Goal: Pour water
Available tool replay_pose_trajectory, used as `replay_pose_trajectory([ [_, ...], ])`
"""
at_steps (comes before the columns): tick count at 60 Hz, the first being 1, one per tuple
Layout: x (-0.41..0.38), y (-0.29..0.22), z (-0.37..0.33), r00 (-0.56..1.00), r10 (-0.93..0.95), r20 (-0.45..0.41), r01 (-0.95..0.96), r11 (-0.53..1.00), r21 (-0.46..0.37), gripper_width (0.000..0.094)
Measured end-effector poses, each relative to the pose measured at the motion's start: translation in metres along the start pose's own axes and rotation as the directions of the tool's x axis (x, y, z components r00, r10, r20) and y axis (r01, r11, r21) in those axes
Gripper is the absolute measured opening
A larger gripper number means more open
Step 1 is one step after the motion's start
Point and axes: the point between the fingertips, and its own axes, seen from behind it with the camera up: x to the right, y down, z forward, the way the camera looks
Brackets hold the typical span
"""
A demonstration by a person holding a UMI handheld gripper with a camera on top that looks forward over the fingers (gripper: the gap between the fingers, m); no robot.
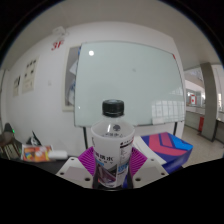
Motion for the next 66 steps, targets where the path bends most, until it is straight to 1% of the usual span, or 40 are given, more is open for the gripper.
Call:
replay_pose_trajectory([
  [3,0.015,0.029,0.012,1.0,-0.026,-0.018,0.025,0.999,-0.048,0.0375],
  [6,0.02,0.055,0.02,0.999,-0.037,-0.014,0.035,0.995,-0.096,0.0377],
  [10,0.034,0.089,0.017,0.999,-0.046,-0.005,0.045,0.992,-0.121,0.0375],
  [21,0.039,0.147,0.025,0.999,-0.042,0.025,0.046,0.982,-0.182,0.0378],
  [22,0.04,0.152,0.024,0.999,-0.042,0.028,0.047,0.98,-0.193,0.0397],
  [23,0.042,0.147,0.027,0.999,-0.037,0.031,0.042,0.986,-0.162,0.0382],
  [29,0.043,0.149,0.026,0.999,-0.019,0.029,0.023,0.986,-0.165,0.0386],
  [31,0.043,0.149,0.026,0.999,-0.023,0.03,0.027,0.986,-0.165,0.0408],
  [33,0.043,0.148,0.026,0.999,-0.028,0.031,0.033,0.985,-0.168,0.0454],
  [34,0.042,0.149,0.026,0.999,-0.031,0.032,0.036,0.985,-0.17,0.0493],
  [38,0.042,0.15,0.026,0.999,-0.034,0.033,0.039,0.981,-0.19,0.0551],
  [39,0.045,0.152,0.025,0.999,-0.033,0.035,0.04,0.979,-0.2,0.0582],
  [44,0.04,0.157,0.02,0.999,-0.021,0.046,0.032,0.966,-0.257,0.0862],
  [45,0.04,0.157,0.018,0.999,-0.018,0.044,0.029,0.964,-0.265,0.0827],
  [46,0.04,0.157,0.015,0.999,-0.015,0.041,0.025,0.963,-0.27,0.0821],
  [50,0.04,0.146,0.004,1.0,-0.008,0.027,0.015,0.963,-0.268,0.0857],
  [57,0.039,0.13,-0.032,1.0,-0.03,-0.006,0.027,0.957,-0.289,0.0845],
  [63,0.036,0.112,-0.078,0.998,-0.037,-0.054,0.019,0.952,-0.305,0.0845],
  [66,0.029,0.104,-0.106,0.998,-0.025,-0.064,0.004,0.951,-0.311,0.0849],
])
